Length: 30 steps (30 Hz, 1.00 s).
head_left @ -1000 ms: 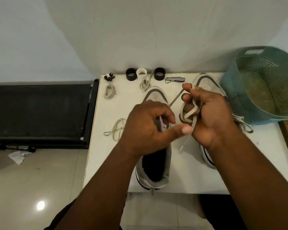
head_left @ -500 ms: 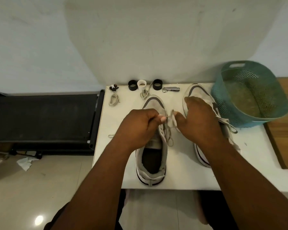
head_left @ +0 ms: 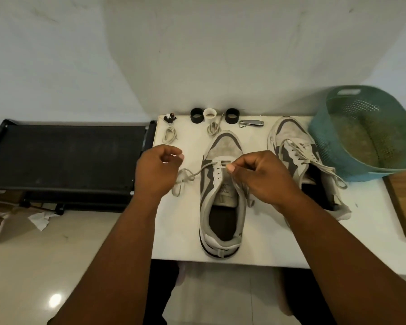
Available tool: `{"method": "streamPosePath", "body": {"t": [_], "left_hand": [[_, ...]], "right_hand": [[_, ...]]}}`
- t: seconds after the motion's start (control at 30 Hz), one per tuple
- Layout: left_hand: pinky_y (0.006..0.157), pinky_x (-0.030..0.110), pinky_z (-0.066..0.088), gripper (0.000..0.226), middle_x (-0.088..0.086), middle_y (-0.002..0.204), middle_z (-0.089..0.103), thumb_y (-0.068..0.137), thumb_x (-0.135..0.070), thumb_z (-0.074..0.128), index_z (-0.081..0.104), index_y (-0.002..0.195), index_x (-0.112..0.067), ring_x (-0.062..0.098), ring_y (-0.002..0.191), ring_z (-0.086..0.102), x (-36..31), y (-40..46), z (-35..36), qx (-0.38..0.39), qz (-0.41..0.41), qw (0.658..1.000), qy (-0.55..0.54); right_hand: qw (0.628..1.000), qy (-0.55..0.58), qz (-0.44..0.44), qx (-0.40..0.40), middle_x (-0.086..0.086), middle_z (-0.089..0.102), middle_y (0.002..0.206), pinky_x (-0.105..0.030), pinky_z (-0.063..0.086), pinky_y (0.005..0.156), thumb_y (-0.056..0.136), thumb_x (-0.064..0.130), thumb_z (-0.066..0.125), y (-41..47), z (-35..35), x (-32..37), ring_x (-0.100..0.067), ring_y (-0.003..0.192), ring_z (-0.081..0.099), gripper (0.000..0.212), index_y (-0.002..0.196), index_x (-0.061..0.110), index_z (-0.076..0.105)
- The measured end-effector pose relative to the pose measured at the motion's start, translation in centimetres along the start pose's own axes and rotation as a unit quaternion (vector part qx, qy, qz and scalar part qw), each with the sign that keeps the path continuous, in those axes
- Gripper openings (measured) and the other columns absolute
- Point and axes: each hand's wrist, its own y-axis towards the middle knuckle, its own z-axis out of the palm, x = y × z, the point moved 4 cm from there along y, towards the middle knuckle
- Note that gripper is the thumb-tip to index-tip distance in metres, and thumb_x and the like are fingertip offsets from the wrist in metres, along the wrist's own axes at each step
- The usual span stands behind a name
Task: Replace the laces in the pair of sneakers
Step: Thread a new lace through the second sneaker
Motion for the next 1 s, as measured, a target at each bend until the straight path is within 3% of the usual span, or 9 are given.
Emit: {"method": "streamPosePath", "body": {"t": [0.1, 0.33, 0.47, 0.57, 0.7, 0.77, 0.87, 0.93, 1.0], "left_hand": [[0.077, 0.028, 0.056, 0.005, -0.009, 0.088, 0.072, 0.096, -0.026, 0.072, 0.072, 0.099, -0.029, 0.008, 0.081, 0.067, 2.0, 0.8, -0.5, -0.024, -0.055, 0.998, 0.0], [0.087, 0.038, 0.059, 0.02, -0.009, 0.091, 0.073, 0.093, -0.012, 0.066, 0.071, 0.087, -0.03, 0.013, 0.088, 0.069, 5.6, 1.0, 0.3, 0.006, -0.096, 0.99, 0.108], [0.073, 0.033, 0.057, 0.023, -0.008, 0.074, 0.069, 0.08, -0.038, 0.085, 0.066, 0.075, -0.026, 0.013, 0.074, 0.067, 4.8, 0.7, 0.6, 0.033, -0.076, 0.98, 0.183], [0.076, 0.032, 0.057, 0.035, -0.01, 0.078, 0.068, 0.071, -0.055, 0.088, 0.066, 0.079, -0.029, 0.01, 0.074, 0.065, 5.0, 0.5, 1.4, 0.092, -0.092, 0.956, 0.265], [0.078, 0.037, 0.059, 0.038, -0.001, 0.074, 0.066, 0.082, -0.057, 0.079, 0.071, 0.078, -0.02, 0.021, 0.074, 0.066, 5.2, 0.6, 1.8, 0.119, -0.098, 0.933, 0.325], [0.074, 0.034, 0.057, 0.035, -0.002, 0.073, 0.067, 0.088, -0.054, 0.074, 0.073, 0.077, -0.021, 0.019, 0.074, 0.066, 4.1, 0.3, 1.6, 0.107, -0.079, 0.954, 0.268], [0.07, 0.027, 0.054, 0.023, -0.007, 0.076, 0.075, 0.09, -0.045, 0.076, 0.08, 0.082, -0.023, 0.007, 0.074, 0.07, 0.1, -1.0, 0.6, 0.066, -0.043, 0.997, -0.01], [0.069, 0.018, 0.051, 0.014, -0.009, 0.078, 0.078, 0.09, -0.032, 0.079, 0.082, 0.091, -0.018, -0.002, 0.072, 0.069, -3.4, -2.0, -0.2, 0.052, -0.034, 0.986, -0.152], [0.063, 0.012, 0.049, 0.012, -0.011, 0.072, 0.075, 0.089, -0.025, 0.08, 0.081, 0.094, -0.014, -0.004, 0.064, 0.064, -7.1, -2.8, -1.3, 0.049, -0.019, 0.975, -0.218]], "right_hand": [[0.999, 0.008, -0.002, -0.034, 0.013, 0.072, 0.071, -0.013, 0.049, 0.063, 0.091, 0.025, 0.074, 0.8, 0.9, 0.0, 0.002, 0.064, 0.063, 0.006, 0.086, 0.023, 0.078], [0.998, -0.043, -0.018, -0.031, 0.013, 0.068, 0.075, -0.008, 0.048, 0.063, 0.089, 0.023, 0.076, 1.4, 2.9, -0.7, 0.001, 0.073, 0.062, 0.004, 0.087, 0.027, 0.074], [0.998, -0.051, -0.015, -0.043, 0.014, 0.069, 0.076, -0.016, 0.053, 0.068, 0.088, 0.027, 0.076, 1.7, 3.1, -1.3, -0.002, 0.076, 0.065, 0.003, 0.087, 0.027, 0.074], [0.997, -0.045, -0.019, -0.055, 0.012, 0.07, 0.078, -0.023, 0.056, 0.072, 0.088, 0.03, 0.078, 1.8, 3.5, -1.4, -0.007, 0.076, 0.066, 0.004, 0.087, 0.029, 0.074], [0.997, -0.039, -0.032, -0.063, 0.011, 0.07, 0.078, -0.026, 0.055, 0.072, 0.088, 0.032, 0.078, 1.7, 3.7, -1.3, -0.008, 0.076, 0.066, 0.008, 0.084, 0.029, 0.071], [0.995, -0.035, -0.03, -0.087, 0.012, 0.068, 0.08, -0.024, 0.051, 0.071, 0.091, 0.03, 0.074, 1.4, 3.3, -0.9, -0.007, 0.077, 0.063, 0.009, 0.084, 0.028, 0.068], [0.991, 0.034, -0.016, -0.126, 0.012, 0.064, 0.081, -0.021, 0.045, 0.072, 0.095, 0.021, 0.068, 0.7, 2.1, 1.1, 0.0, 0.073, 0.057, 0.013, 0.084, 0.026, 0.065], [0.985, 0.105, -0.007, -0.134, 0.004, 0.065, 0.081, -0.025, 0.047, 0.074, 0.096, 0.018, 0.067, 0.5, 1.2, 3.1, -0.005, 0.073, 0.056, 0.016, 0.081, 0.024, 0.065], [0.977, 0.153, -0.004, -0.147, 0.0, 0.067, 0.079, -0.03, 0.049, 0.073, 0.094, 0.021, 0.07, 0.2, -0.2, 5.9, -0.008, 0.073, 0.058, 0.016, 0.079, 0.023, 0.067]]}}
